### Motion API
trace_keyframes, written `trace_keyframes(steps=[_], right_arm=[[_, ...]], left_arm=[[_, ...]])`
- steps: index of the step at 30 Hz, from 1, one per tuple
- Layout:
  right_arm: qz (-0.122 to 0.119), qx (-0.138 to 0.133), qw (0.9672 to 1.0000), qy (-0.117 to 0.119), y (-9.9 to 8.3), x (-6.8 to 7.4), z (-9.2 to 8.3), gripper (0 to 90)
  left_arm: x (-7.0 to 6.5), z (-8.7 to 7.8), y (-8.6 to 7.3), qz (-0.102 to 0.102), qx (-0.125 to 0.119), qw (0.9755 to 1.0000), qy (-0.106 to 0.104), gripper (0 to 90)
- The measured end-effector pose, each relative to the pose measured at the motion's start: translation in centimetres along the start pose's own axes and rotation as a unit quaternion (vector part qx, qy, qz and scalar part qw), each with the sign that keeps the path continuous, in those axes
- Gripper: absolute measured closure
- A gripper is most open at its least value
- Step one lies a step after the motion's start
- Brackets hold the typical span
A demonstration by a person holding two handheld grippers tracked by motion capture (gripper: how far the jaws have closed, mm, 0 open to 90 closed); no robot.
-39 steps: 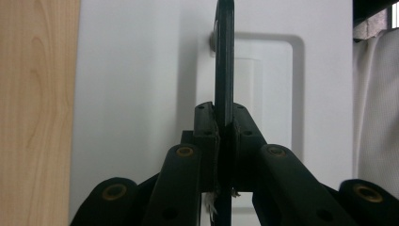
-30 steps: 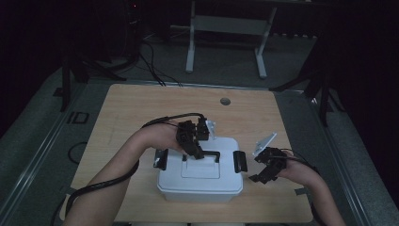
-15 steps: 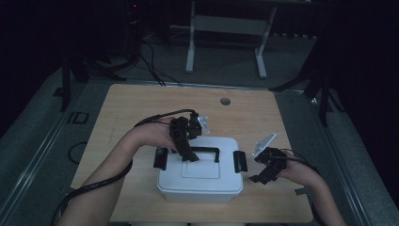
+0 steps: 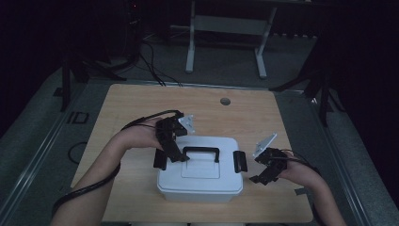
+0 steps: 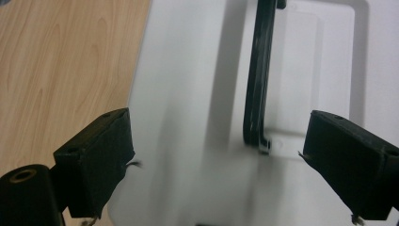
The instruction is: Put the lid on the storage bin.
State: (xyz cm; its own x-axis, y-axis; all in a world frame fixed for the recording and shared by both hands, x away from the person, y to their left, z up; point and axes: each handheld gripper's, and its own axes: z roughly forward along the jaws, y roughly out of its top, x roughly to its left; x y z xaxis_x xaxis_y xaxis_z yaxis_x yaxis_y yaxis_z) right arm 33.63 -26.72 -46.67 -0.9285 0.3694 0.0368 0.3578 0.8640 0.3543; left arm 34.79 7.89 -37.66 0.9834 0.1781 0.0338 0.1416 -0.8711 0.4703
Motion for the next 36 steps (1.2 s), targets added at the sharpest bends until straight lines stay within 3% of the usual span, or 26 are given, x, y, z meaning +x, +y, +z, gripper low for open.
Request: trace_keyframes(steps=[14, 18, 27, 36], right_arm=[[0.010, -0.005, 0.9999, 0.001, -0.5, -0.1, 0.4, 18.1], [0.013, -0.009, 0.9999, -0.006, -0.5, -0.1, 0.3, 18.1], [0.039, -0.033, 0.9986, -0.015, -1.6, -0.5, 0.5, 18.1], [0.060, -0.052, 0.9967, -0.020, -2.8, -0.8, 0.5, 18.1]], left_arm=[[0.2, -1.7, -4.5, -0.041, -0.027, 0.9987, 0.013, 9.3], [0.2, -1.9, -5.5, -0.044, -0.033, 0.9984, 0.016, 9.3], [0.3, -3.1, -8.9, -0.076, -0.062, 0.9949, 0.022, 9.4], [0.3, -3.0, -12.0, -0.101, -0.071, 0.9918, 0.033, 9.4]])
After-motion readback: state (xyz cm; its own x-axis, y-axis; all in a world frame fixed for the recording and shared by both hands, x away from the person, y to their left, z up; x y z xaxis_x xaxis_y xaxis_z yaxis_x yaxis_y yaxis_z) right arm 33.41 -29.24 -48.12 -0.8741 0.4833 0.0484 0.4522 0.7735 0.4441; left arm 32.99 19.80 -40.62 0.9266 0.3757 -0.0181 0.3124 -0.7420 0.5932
